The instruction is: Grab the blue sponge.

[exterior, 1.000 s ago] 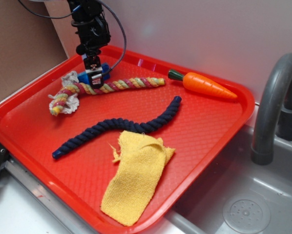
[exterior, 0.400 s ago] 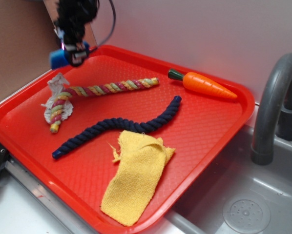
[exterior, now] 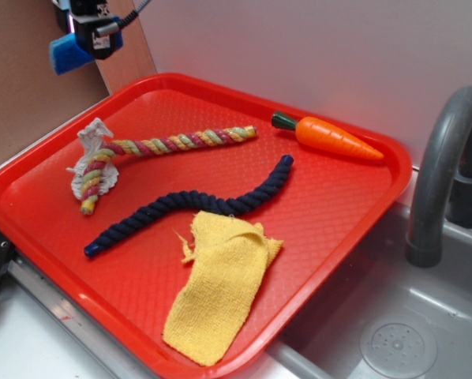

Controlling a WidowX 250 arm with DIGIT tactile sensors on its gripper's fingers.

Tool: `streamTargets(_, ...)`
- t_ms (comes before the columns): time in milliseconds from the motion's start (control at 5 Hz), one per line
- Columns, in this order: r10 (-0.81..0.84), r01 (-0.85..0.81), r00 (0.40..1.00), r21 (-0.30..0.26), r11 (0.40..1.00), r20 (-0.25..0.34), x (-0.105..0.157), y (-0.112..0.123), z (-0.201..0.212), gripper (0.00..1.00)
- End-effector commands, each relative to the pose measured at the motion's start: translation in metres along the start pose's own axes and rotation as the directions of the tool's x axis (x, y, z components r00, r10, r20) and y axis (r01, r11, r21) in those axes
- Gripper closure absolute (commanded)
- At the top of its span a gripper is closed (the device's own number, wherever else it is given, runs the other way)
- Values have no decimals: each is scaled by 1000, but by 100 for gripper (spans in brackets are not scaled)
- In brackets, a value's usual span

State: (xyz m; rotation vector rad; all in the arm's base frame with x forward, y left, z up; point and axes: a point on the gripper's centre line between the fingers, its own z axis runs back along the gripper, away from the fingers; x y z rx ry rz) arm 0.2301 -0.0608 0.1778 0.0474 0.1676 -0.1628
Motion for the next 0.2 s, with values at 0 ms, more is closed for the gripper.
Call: streamTargets(0,-20,46,967,-99,994,255,-20,-8,33,100)
